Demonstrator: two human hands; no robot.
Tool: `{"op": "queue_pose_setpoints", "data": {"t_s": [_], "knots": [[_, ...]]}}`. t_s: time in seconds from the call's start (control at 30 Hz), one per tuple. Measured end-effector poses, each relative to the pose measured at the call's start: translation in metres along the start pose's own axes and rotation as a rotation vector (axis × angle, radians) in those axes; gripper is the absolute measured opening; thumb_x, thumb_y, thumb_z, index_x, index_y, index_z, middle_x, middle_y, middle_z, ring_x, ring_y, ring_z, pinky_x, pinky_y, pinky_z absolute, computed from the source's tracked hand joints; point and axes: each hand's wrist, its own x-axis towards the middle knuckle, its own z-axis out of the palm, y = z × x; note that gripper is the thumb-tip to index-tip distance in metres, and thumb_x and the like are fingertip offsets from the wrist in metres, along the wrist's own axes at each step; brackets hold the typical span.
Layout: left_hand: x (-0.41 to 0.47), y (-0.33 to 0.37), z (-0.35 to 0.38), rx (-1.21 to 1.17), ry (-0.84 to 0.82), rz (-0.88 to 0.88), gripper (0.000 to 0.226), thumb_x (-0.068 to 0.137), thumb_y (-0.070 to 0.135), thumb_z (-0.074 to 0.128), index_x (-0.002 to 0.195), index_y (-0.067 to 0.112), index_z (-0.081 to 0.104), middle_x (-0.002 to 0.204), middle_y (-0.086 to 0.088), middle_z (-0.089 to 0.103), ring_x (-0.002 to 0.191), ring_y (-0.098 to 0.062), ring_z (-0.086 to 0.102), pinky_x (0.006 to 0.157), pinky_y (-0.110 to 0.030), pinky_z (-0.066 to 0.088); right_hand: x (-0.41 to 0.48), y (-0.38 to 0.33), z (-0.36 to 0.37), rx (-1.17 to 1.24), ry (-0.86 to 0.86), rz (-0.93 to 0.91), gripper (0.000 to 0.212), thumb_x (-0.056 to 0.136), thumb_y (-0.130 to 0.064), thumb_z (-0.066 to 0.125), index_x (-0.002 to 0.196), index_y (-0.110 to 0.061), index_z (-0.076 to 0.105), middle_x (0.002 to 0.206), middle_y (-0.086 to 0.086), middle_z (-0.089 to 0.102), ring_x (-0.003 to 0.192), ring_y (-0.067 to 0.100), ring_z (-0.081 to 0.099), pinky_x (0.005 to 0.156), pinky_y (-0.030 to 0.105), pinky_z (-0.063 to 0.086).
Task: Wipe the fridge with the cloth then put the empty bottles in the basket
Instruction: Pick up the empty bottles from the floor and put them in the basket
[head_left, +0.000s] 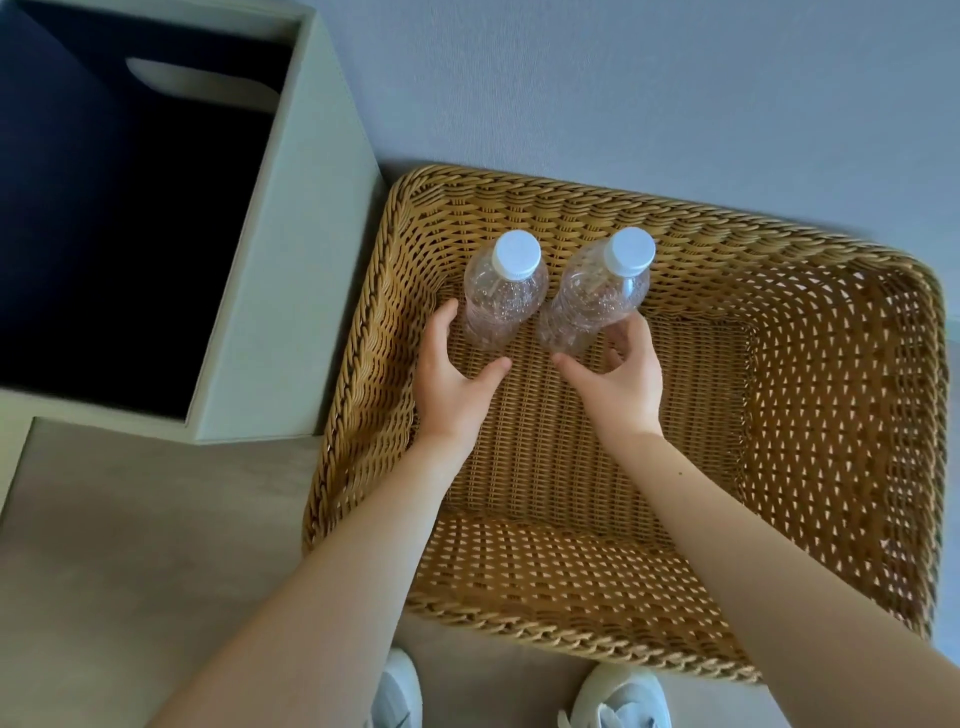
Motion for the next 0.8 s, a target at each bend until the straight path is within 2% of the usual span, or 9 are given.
{"op": "queue_pose_setpoints", "data": {"t_s": [0.17, 0.27, 0.37, 0.5, 0.57, 0.6, 0.67, 0.73, 0.8], "knots": [[-0.057, 0.032, -0.029, 0.039, -0.039, -0.074, 0.072, 0.08, 0.021, 0.081, 0.143, 0.022, 0.045, 0.146, 0.005, 0.05, 0.135, -0.01, 0.043, 0.114, -0.032, 0.034, -0.053, -0.035, -0.031, 0.009, 0.013, 0.1, 0.077, 0.077, -0.021, 0.086, 0.143, -0.029, 0.046, 0.139, -0.012, 0.054, 0.132, 0.004, 0.048, 0.112, 0.029, 0.038], [-0.096, 0.074, -0.057, 0.035, -0.065, -0.115, 0.066, 0.081, 0.026, 0.08, 0.139, 0.023, 0.048, 0.135, 0.004, 0.057, 0.124, -0.01, 0.053, 0.106, -0.031, 0.043, -0.09, -0.077, -0.061, -0.017, 0.003, 0.128, 0.069, 0.08, -0.022, 0.084, 0.14, -0.028, 0.051, 0.129, -0.018, 0.059, 0.125, 0.003, 0.052, 0.11, 0.028, 0.04], [-0.131, 0.13, -0.095, 0.098, -0.072, -0.091, 0.058, 0.083, 0.028, 0.077, 0.135, 0.021, 0.052, 0.126, 0.005, 0.061, 0.116, -0.01, 0.057, 0.102, -0.034, 0.048, -0.13, -0.134, -0.098, -0.075, -0.027, 0.093, 0.058, 0.084, -0.026, 0.08, 0.135, -0.03, 0.055, 0.119, -0.026, 0.061, 0.119, 0.0, 0.055, 0.105, 0.022, 0.04], [-0.181, 0.229, -0.156, 0.256, -0.098, 0.047, 0.046, 0.088, 0.027, 0.072, 0.131, 0.018, 0.057, 0.124, 0.004, 0.064, 0.114, -0.009, 0.058, 0.101, -0.03, 0.048, -0.182, -0.232, -0.155, -0.152, -0.055, 0.035, 0.053, 0.088, -0.03, 0.076, 0.136, -0.031, 0.056, 0.129, -0.021, 0.06, 0.12, -0.005, 0.052, 0.095, 0.002, 0.031], [-0.208, 0.293, -0.191, 0.365, -0.132, 0.156, 0.04, 0.091, 0.023, 0.068, 0.129, 0.013, 0.058, 0.123, -0.001, 0.064, 0.115, -0.013, 0.059, 0.101, -0.032, 0.048, -0.21, -0.295, -0.186, -0.17, -0.077, 0.025, 0.052, 0.089, -0.033, 0.074, 0.138, -0.032, 0.055, 0.133, -0.02, 0.057, 0.119, -0.008, 0.047, 0.092, -0.002, 0.031], [-0.225, 0.327, -0.208, 0.42, -0.154, 0.208, 0.038, 0.092, 0.022, 0.067, 0.128, 0.011, 0.059, 0.123, -0.002, 0.065, 0.116, -0.015, 0.059, 0.101, -0.033, 0.048, -0.226, -0.327, -0.203, -0.181, -0.087, 0.014, 0.051, 0.09, -0.034, 0.073, 0.138, -0.031, 0.055, 0.134, -0.019, 0.057, 0.119, -0.008, 0.047, 0.094, 0.001, 0.031], [-0.255, 0.394, -0.242, 0.478, -0.188, 0.299, 0.036, 0.094, 0.021, 0.065, 0.127, 0.009, 0.06, 0.122, -0.004, 0.065, 0.117, -0.018, 0.059, 0.101, -0.032, 0.048, -0.258, -0.393, -0.235, -0.198, -0.076, -0.051, 0.049, 0.092, -0.035, 0.071, 0.138, -0.028, 0.056, 0.135, -0.013, 0.058, 0.121, -0.002, 0.049, 0.101, 0.016, 0.039], [-0.283, 0.456, -0.275, 0.517, -0.197, 0.405, 0.034, 0.094, 0.021, 0.064, 0.126, 0.008, 0.061, 0.12, -0.005, 0.066, 0.115, -0.02, 0.06, 0.099, -0.031, 0.049, -0.287, -0.455, -0.265, -0.215, -0.074, -0.116, 0.045, 0.094, -0.034, 0.068, 0.137, -0.025, 0.058, 0.132, -0.011, 0.059, 0.123, 0.008, 0.052, 0.103, 0.031, 0.046], [-0.31, 0.509, -0.302, 0.552, -0.19, 0.516, 0.033, 0.094, 0.021, 0.064, 0.124, 0.008, 0.061, 0.118, -0.005, 0.067, 0.112, -0.02, 0.061, 0.095, -0.033, 0.052, -0.311, -0.509, -0.291, -0.23, -0.079, -0.199, 0.041, 0.095, -0.03, 0.067, 0.135, -0.021, 0.06, 0.132, -0.009, 0.06, 0.124, 0.013, 0.054, 0.103, 0.039, 0.049]]}}
